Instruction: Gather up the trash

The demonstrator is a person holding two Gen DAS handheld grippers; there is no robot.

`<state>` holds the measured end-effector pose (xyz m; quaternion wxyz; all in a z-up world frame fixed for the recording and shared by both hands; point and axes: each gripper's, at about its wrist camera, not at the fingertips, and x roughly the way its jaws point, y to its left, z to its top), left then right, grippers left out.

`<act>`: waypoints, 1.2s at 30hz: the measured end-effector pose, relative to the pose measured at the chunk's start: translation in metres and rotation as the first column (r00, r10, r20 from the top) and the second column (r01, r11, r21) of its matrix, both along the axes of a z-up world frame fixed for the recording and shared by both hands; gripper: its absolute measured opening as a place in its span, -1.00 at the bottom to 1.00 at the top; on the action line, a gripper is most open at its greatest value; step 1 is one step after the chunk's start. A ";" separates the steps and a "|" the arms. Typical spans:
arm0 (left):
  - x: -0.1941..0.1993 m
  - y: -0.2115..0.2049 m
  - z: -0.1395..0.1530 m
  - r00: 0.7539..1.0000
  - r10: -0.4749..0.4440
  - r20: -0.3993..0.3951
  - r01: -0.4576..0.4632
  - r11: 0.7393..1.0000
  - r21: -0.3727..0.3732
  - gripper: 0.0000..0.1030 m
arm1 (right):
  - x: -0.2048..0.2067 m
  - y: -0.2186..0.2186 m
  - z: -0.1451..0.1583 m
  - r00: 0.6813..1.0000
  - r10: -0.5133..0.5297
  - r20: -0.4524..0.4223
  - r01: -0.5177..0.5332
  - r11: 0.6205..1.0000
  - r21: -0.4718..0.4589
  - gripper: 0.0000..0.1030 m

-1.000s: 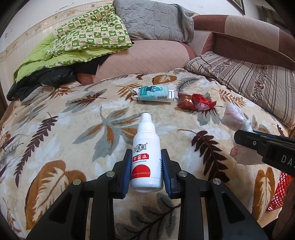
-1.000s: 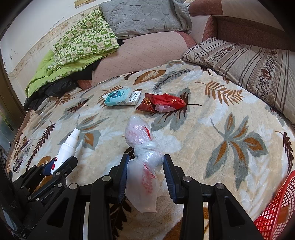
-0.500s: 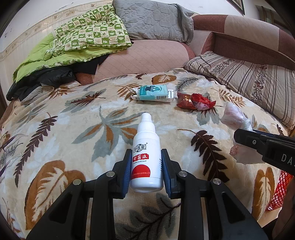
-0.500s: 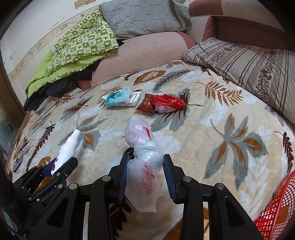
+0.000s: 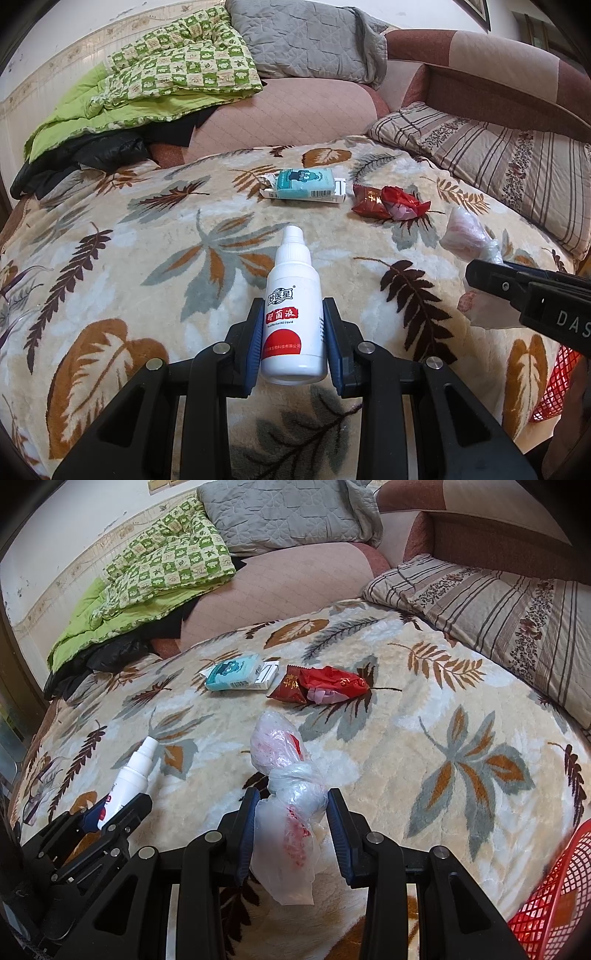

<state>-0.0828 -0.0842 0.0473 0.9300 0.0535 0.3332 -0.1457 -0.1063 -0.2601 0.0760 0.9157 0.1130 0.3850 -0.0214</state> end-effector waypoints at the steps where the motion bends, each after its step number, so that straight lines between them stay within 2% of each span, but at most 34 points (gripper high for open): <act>1: 0.000 -0.001 0.000 1.000 -0.002 0.001 0.002 1.000 0.002 -0.44 | 0.000 0.000 0.000 1.000 -0.001 0.001 0.001 1.000 0.000 -0.23; 36: -0.001 -0.002 -0.003 1.000 -0.010 -0.014 0.010 1.000 0.002 -0.44 | -0.001 -0.005 -0.003 0.999 -0.040 -0.012 0.040 0.999 -0.012 -0.23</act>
